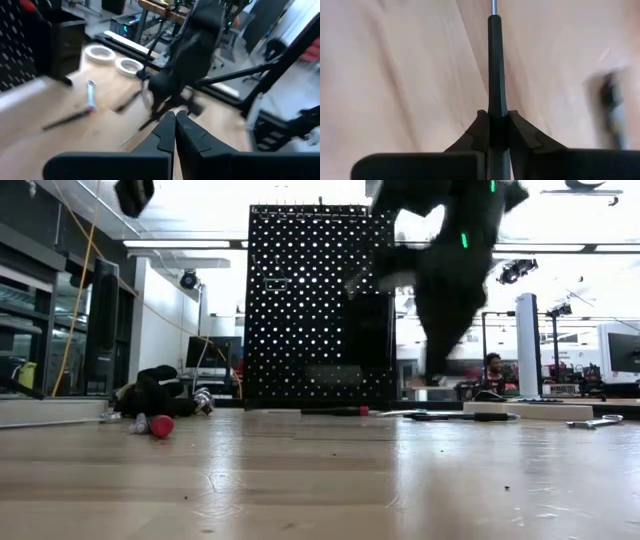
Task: Hang tools onto peg board
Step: Put the nut driver into the black bin on the pegboard
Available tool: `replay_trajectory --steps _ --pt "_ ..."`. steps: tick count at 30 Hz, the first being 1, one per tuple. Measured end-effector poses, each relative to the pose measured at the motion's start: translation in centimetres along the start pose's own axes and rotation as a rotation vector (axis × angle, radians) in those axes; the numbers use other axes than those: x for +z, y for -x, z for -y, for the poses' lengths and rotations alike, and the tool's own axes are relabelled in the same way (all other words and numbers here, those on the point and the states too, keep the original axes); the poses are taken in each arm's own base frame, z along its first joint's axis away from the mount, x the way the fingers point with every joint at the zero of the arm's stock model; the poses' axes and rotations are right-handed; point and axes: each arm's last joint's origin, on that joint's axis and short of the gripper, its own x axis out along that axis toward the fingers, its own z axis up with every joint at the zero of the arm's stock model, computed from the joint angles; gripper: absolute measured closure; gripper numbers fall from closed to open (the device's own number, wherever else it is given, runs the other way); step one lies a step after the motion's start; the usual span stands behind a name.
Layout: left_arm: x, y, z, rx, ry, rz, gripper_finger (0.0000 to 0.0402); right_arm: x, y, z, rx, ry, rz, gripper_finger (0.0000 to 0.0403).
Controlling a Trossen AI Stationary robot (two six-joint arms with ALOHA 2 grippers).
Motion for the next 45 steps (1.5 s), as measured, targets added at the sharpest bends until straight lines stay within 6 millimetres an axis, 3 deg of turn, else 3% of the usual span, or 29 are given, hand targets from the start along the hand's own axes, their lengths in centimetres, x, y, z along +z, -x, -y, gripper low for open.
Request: replay_trajectory --steps 6,11,16,23,34,45 --pt "1.1 -2.3 -1.3 0.006 -0.17 -0.072 0.039 0.4 5.8 -0.5 0.054 -0.029 0.134 0.0377" --pt "3.7 -4.5 -1.2 0.022 -0.256 -0.039 0.0334 1.6 9.8 -1.2 0.047 -0.114 0.314 0.0377" --pt "5.5 -5.9 -1.1 -0.003 -0.101 0.053 0.026 3.6 13.8 -2.1 0.039 -0.159 0.536 0.0377" --pt "7.5 -5.6 -0.6 -0.138 0.114 0.197 0.0187 5.9 17.9 -2.5 0.032 -0.203 0.794 0.0377" --pt "10.5 -6.9 -1.2 -0.216 0.289 0.54 0.017 8.1 22.4 -3.0 0.098 -0.187 1.112 0.0377" --pt "11.4 -9.5 0.1 -0.343 0.298 0.544 0.0169 9.0 22.7 -2.1 0.284 -0.269 1.112 0.0377"
